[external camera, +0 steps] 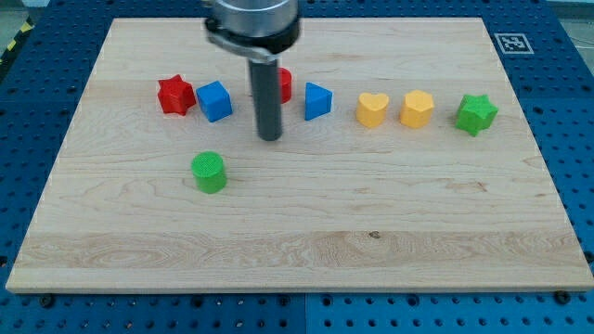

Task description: Move the blue triangle top right to the blue cube

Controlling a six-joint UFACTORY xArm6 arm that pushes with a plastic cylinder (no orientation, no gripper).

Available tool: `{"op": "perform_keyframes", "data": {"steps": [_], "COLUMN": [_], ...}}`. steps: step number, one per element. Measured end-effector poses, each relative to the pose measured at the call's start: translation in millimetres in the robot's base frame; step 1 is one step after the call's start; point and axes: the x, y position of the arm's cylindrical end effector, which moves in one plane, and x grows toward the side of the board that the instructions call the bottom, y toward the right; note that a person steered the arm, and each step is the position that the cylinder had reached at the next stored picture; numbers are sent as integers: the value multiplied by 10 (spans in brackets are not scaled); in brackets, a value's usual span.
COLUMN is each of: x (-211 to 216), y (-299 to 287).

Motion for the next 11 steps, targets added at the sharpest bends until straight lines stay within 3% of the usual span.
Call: {"op": "perform_keyframes", "data": {"steps": [1, 6, 9, 10, 11], "x": [-210, -1261, -901, -1143, -1100], "y": [425, 770, 267, 277, 49]}}
